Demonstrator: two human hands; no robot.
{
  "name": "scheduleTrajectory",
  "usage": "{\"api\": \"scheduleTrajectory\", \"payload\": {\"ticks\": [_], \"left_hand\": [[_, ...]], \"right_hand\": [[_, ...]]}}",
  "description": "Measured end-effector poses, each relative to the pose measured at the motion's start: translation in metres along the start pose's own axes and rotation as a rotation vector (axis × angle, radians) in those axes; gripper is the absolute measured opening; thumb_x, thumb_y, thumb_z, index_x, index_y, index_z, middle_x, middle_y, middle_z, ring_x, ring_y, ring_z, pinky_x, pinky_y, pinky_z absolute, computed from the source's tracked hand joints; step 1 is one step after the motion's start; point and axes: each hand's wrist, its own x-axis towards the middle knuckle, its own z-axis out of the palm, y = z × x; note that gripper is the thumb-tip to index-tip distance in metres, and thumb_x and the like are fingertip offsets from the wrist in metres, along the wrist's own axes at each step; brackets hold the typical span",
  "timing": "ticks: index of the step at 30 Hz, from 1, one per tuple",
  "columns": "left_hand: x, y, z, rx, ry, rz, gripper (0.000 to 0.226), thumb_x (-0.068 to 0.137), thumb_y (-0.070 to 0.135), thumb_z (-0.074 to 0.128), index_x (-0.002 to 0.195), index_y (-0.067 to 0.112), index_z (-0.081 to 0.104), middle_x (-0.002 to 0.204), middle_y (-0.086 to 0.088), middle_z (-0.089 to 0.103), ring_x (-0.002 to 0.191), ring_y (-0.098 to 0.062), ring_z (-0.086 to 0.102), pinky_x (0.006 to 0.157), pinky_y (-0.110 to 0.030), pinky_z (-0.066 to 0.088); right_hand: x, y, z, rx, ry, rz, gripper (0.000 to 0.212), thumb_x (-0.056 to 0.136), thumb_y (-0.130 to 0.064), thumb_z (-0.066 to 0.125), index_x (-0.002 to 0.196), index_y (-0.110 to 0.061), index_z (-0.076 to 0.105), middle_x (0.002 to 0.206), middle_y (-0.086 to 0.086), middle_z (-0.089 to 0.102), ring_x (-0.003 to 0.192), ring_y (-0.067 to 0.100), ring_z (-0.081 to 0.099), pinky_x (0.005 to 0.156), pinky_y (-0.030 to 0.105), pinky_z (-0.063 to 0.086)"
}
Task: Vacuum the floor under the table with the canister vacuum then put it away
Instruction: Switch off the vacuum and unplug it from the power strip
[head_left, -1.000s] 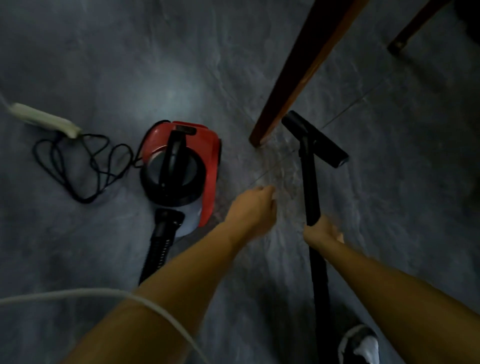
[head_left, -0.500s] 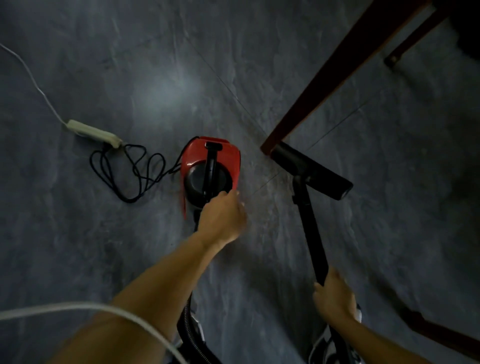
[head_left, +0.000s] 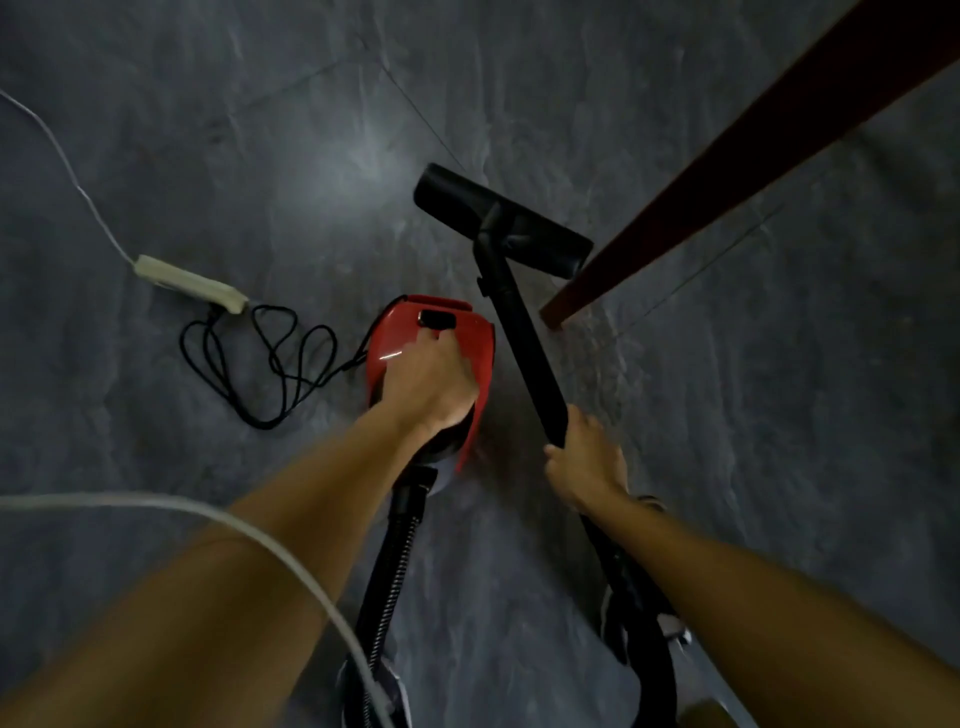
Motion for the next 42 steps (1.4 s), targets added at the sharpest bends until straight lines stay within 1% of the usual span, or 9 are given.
{"api": "scheduleTrajectory", "payload": {"ticks": [9,14,22,25,28,30,34,39,42], "left_hand": [[0.106,0.006,0.040,0.397,-0.190,-0.073,0.053,0.093,0.035,0.040,0.133,0.001,0.041,0.139,-0.021,0.043,0.128,-0.038,0.040,0.107,-0.052,0.032],[0.118,0.002,0.071,0.573,-0.245,-0.143,0.072,0.095,0.051,0.033,0.141,-0.004,0.030,0.146,-0.024,0.035,0.135,-0.038,0.033,0.111,-0.048,0.029],[0.122,0.014,0.070,0.556,-0.327,-0.176,0.073,0.097,0.045,0.028,0.146,-0.007,0.013,0.156,-0.025,0.012,0.144,-0.039,0.014,0.116,-0.047,0.017],[0.128,0.017,0.060,0.457,-0.370,-0.203,0.071,0.094,0.045,0.034,0.144,-0.004,0.025,0.153,-0.025,0.021,0.142,-0.040,0.020,0.117,-0.050,0.015],[0.118,0.013,0.058,0.350,-0.240,-0.186,0.053,0.091,0.037,0.040,0.127,-0.001,0.048,0.135,-0.021,0.049,0.126,-0.035,0.044,0.113,-0.052,0.022],[0.105,0.007,0.062,0.348,-0.136,-0.147,0.039,0.091,0.030,0.041,0.118,0.003,0.052,0.122,-0.016,0.057,0.115,-0.031,0.052,0.110,-0.050,0.028],[0.096,-0.001,0.069,0.385,-0.045,-0.066,0.047,0.095,0.031,0.038,0.131,0.003,0.044,0.133,-0.016,0.051,0.127,-0.032,0.044,0.111,-0.049,0.028],[0.085,-0.003,0.068,0.328,0.054,-0.008,0.039,0.094,0.030,0.040,0.122,0.005,0.050,0.121,-0.013,0.059,0.117,-0.030,0.051,0.107,-0.047,0.034],[0.072,-0.009,0.069,0.272,0.085,0.007,0.045,0.097,0.033,0.036,0.131,0.004,0.045,0.130,-0.014,0.055,0.123,-0.029,0.047,0.110,-0.046,0.031]], "right_hand": [[0.117,0.007,0.011,0.002,-0.062,-0.069,0.049,0.092,-0.026,0.060,0.136,-0.013,0.044,0.130,0.012,0.054,0.113,0.031,0.059,0.091,0.040,0.051],[0.145,0.006,0.027,-0.029,-0.091,-0.092,0.047,0.093,-0.027,0.058,0.134,-0.009,0.045,0.133,0.013,0.052,0.119,0.030,0.056,0.093,0.038,0.047],[0.156,-0.005,0.035,0.000,-0.117,-0.081,0.044,0.093,-0.026,0.058,0.133,-0.013,0.046,0.130,0.012,0.052,0.113,0.030,0.058,0.092,0.038,0.051],[0.153,-0.006,0.029,0.011,-0.117,-0.075,0.044,0.093,-0.025,0.058,0.134,-0.013,0.045,0.132,0.011,0.051,0.113,0.029,0.058,0.092,0.037,0.050],[0.150,-0.006,0.024,0.010,-0.089,-0.069,0.044,0.093,-0.024,0.057,0.134,-0.011,0.045,0.132,0.011,0.051,0.114,0.028,0.058,0.090,0.035,0.049],[0.152,-0.009,0.023,0.009,-0.069,-0.052,0.044,0.094,-0.023,0.057,0.134,-0.010,0.045,0.132,0.011,0.052,0.113,0.027,0.059,0.088,0.035,0.048],[0.160,-0.016,0.023,0.018,-0.048,-0.033,0.044,0.092,-0.025,0.059,0.132,-0.009,0.048,0.127,0.012,0.055,0.110,0.029,0.060,0.086,0.038,0.053],[0.169,-0.022,0.028,-0.001,-0.035,-0.018,0.044,0.090,-0.023,0.060,0.130,-0.008,0.050,0.125,0.012,0.058,0.109,0.031,0.061,0.084,0.040,0.055],[0.167,-0.025,0.031,-0.010,-0.023,0.019,0.047,0.091,-0.020,0.061,0.134,-0.010,0.047,0.128,0.013,0.056,0.112,0.031,0.060,0.086,0.041,0.054]]}}
